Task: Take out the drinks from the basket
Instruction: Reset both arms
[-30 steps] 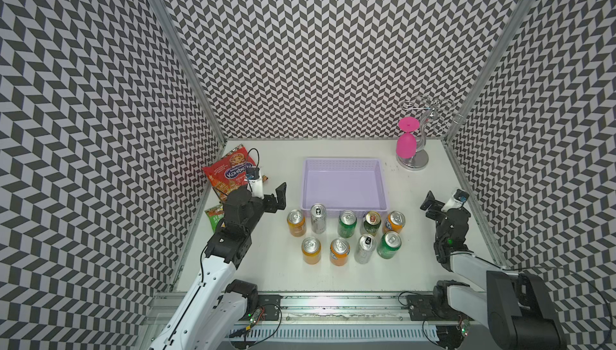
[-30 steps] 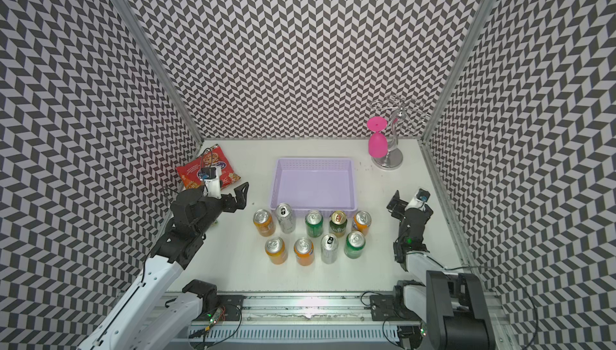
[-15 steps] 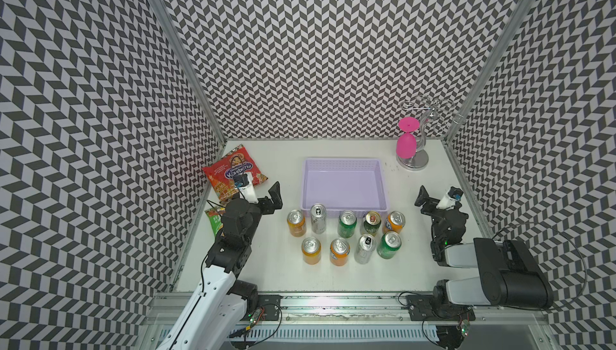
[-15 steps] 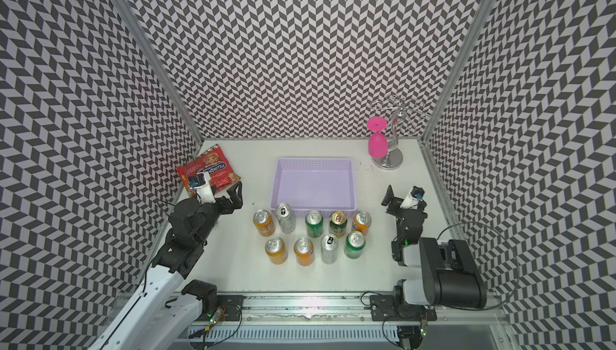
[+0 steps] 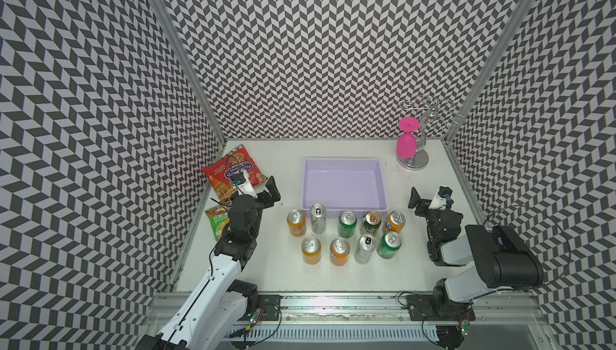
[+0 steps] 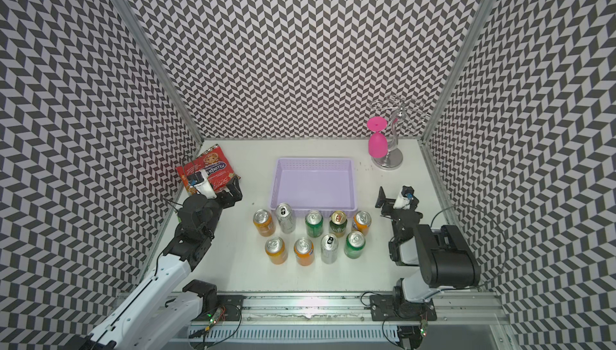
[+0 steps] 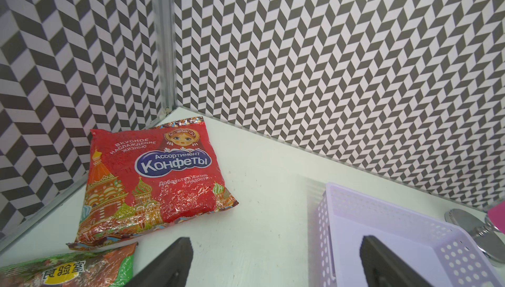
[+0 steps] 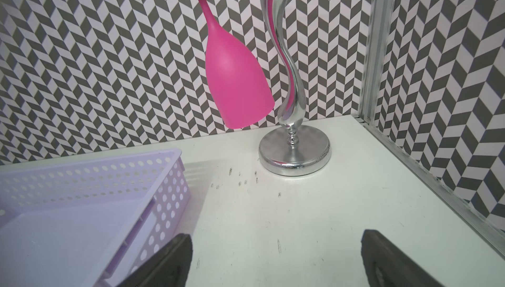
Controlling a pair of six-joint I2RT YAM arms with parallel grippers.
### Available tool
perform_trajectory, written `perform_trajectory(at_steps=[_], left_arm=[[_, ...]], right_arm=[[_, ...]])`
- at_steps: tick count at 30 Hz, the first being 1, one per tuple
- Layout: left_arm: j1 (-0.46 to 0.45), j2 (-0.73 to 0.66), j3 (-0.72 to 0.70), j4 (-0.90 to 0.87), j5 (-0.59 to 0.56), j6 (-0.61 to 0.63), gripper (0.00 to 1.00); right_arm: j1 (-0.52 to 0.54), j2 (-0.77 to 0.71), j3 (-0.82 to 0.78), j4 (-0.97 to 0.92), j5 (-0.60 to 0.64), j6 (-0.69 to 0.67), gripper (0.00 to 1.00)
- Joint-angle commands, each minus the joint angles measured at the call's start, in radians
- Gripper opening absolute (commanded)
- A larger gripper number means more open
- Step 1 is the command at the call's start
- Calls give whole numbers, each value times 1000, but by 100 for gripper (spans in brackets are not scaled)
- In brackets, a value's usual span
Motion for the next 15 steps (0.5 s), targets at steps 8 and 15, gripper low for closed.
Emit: perform_trajectory(at_steps=[8,15], left_arm=[[6,187,-175,521,-344,67,99],[11,316,-176,608,-390,213,99]], right_arm=[[28,8,50,54,32,-36,99],[29,5,50,51,34,-37,100]])
